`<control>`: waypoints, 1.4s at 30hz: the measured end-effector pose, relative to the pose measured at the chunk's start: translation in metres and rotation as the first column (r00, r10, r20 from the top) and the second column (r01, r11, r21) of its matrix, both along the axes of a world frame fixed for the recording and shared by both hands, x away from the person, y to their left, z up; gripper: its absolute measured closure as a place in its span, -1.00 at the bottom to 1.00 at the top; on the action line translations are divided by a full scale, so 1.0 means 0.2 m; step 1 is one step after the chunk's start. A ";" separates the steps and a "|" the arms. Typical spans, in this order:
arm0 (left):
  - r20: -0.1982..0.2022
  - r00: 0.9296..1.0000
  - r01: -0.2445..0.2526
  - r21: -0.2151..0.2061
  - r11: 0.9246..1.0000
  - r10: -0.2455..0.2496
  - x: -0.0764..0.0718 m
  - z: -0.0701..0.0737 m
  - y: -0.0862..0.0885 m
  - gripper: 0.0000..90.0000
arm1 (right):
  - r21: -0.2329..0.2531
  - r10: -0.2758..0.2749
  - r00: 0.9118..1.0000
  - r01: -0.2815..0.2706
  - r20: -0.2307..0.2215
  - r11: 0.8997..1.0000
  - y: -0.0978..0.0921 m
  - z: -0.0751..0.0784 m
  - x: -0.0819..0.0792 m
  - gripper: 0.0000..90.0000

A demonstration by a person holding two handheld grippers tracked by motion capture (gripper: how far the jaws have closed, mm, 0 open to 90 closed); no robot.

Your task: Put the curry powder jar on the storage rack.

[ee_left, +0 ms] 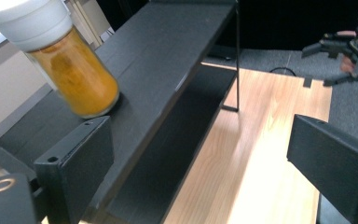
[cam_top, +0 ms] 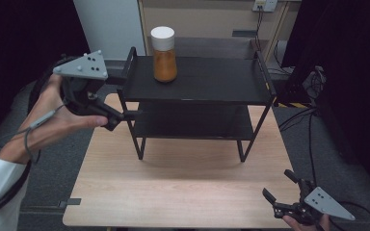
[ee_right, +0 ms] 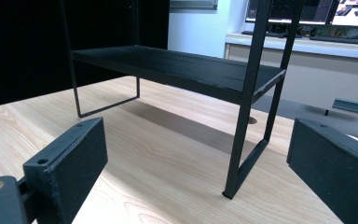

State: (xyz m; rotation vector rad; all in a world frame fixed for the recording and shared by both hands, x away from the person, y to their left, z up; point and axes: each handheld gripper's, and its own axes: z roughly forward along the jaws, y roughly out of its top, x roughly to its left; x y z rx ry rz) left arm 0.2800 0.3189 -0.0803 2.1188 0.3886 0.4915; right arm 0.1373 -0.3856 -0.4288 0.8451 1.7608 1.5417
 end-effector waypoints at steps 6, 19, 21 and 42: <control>0.006 1.000 -0.007 0.003 1.000 0.007 -0.05 -0.02 0.04 -0.86 | -0.005 0.000 1.000 0.000 -0.001 1.000 0.00 0.00 0.00 -0.89; 0.013 1.000 -0.016 0.025 1.000 0.016 -0.04 -0.05 0.04 -0.87 | -0.007 0.000 1.000 0.000 -0.002 1.000 0.00 0.00 0.00 -0.89; 0.010 1.000 -0.017 0.010 1.000 0.017 -0.04 -0.06 0.05 -0.87 | -0.006 0.000 1.000 0.000 -0.002 1.000 0.00 0.00 0.00 -0.89; 0.023 0.999 -0.049 -0.013 0.999 0.049 -0.04 -0.07 0.06 -0.88 | -0.004 0.000 1.000 0.000 -0.001 1.000 0.00 0.00 0.00 -0.89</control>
